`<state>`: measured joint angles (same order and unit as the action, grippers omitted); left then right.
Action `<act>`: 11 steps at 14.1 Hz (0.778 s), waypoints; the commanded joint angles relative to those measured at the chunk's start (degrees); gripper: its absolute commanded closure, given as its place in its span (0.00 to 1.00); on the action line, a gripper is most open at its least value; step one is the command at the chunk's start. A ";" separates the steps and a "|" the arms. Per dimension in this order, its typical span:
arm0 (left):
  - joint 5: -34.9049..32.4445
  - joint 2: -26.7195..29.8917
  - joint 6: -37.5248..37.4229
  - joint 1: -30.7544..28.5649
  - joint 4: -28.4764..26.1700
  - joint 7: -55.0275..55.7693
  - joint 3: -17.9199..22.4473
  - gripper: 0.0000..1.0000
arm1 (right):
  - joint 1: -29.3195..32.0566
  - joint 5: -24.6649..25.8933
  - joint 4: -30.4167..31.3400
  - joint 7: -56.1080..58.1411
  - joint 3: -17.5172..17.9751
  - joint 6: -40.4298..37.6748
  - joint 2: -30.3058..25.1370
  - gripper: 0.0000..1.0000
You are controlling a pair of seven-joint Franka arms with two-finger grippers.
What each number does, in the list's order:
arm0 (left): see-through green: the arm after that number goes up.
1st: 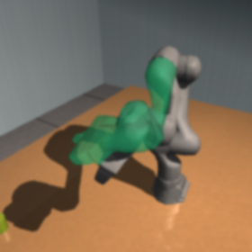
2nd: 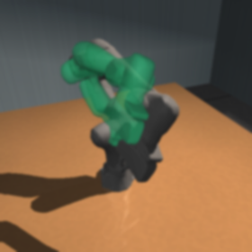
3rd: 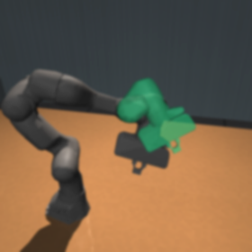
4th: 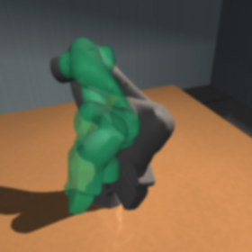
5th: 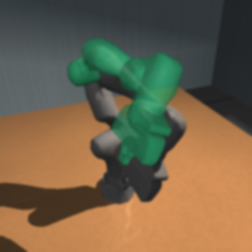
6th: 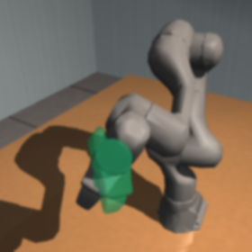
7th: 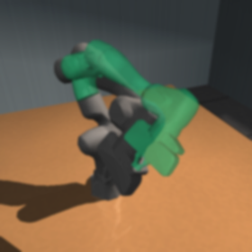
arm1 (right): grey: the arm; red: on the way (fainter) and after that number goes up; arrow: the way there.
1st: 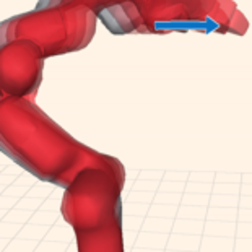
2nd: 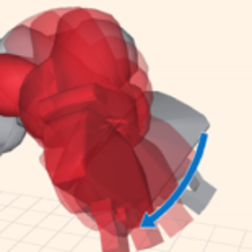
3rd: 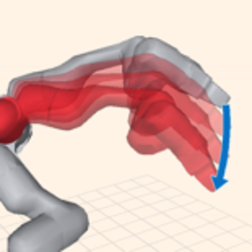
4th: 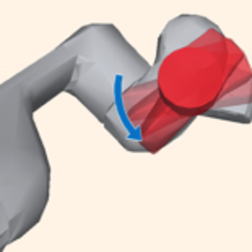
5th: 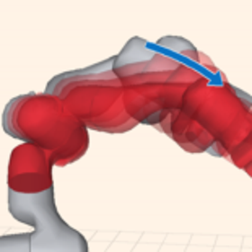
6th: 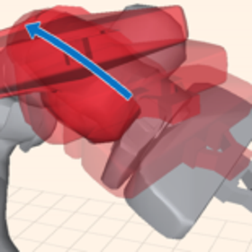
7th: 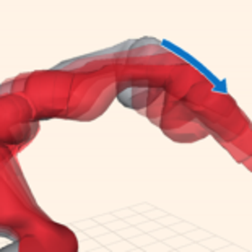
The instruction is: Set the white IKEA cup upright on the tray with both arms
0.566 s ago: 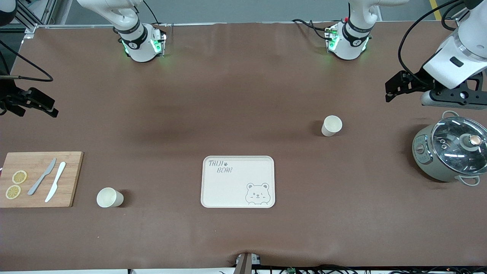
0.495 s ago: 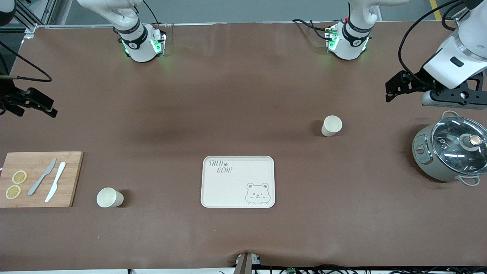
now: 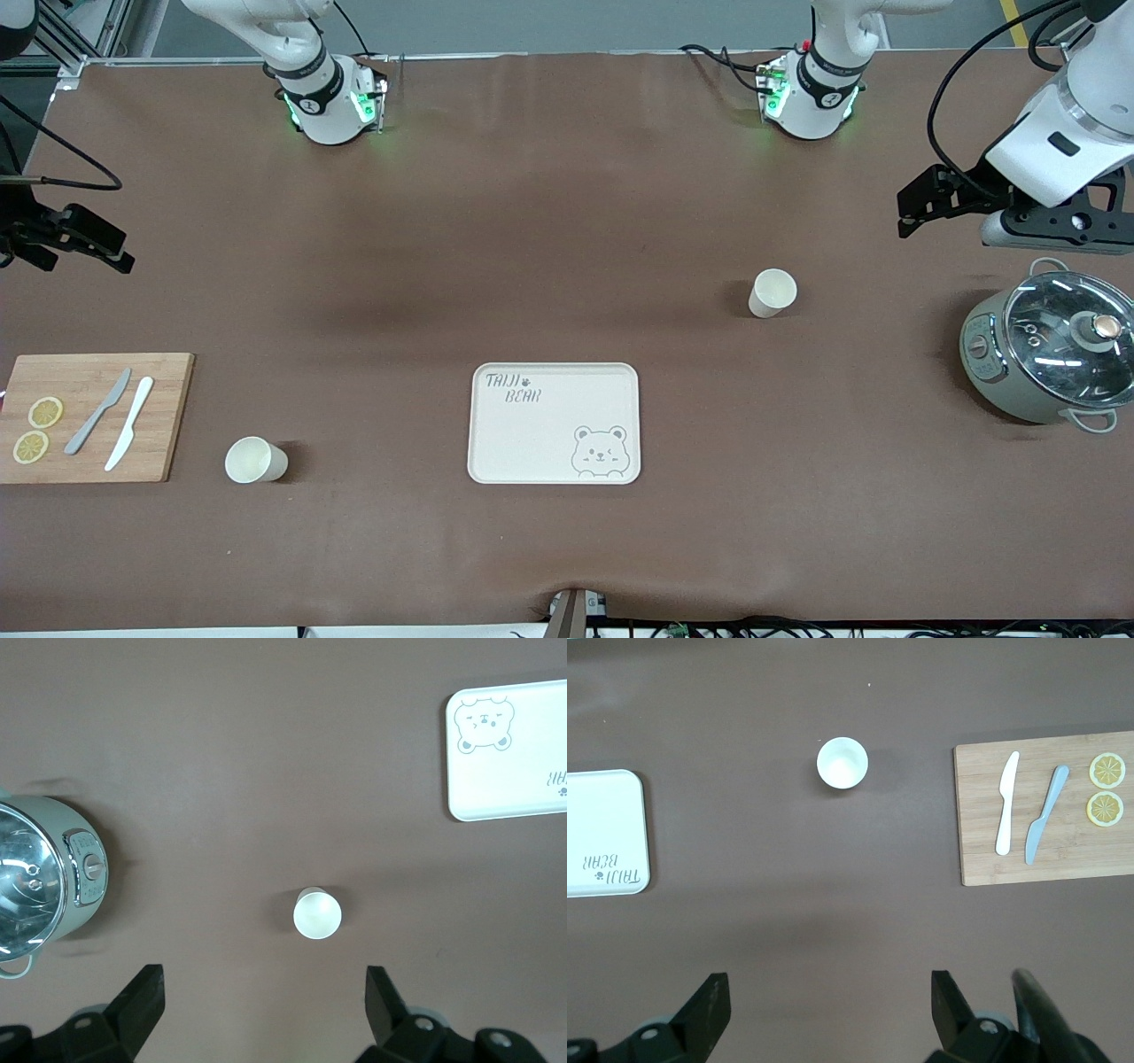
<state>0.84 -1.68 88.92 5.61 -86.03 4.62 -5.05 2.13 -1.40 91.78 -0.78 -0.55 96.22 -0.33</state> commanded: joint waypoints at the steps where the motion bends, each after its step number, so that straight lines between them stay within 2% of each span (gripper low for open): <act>1: 1.35 -0.43 0.90 0.10 0.34 0.39 -0.74 0.00 | -0.10 1.05 1.30 -0.98 0.20 0.37 -1.60 0.00; 6: 1.09 -0.43 3.71 -0.33 -7.03 -0.48 -2.68 0.00 | 0.16 0.96 0.07 -0.27 0.38 0.02 -0.99 0.00; 11: 0.56 2.55 13.63 -0.68 -20.38 -1.28 -4.00 0.00 | -0.11 0.61 -0.28 -0.27 0.46 0.37 0.41 0.00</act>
<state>0.89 -2.82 98.61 5.85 -99.63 4.43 -8.21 1.97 -1.39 91.38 -0.76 -0.46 96.43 -0.31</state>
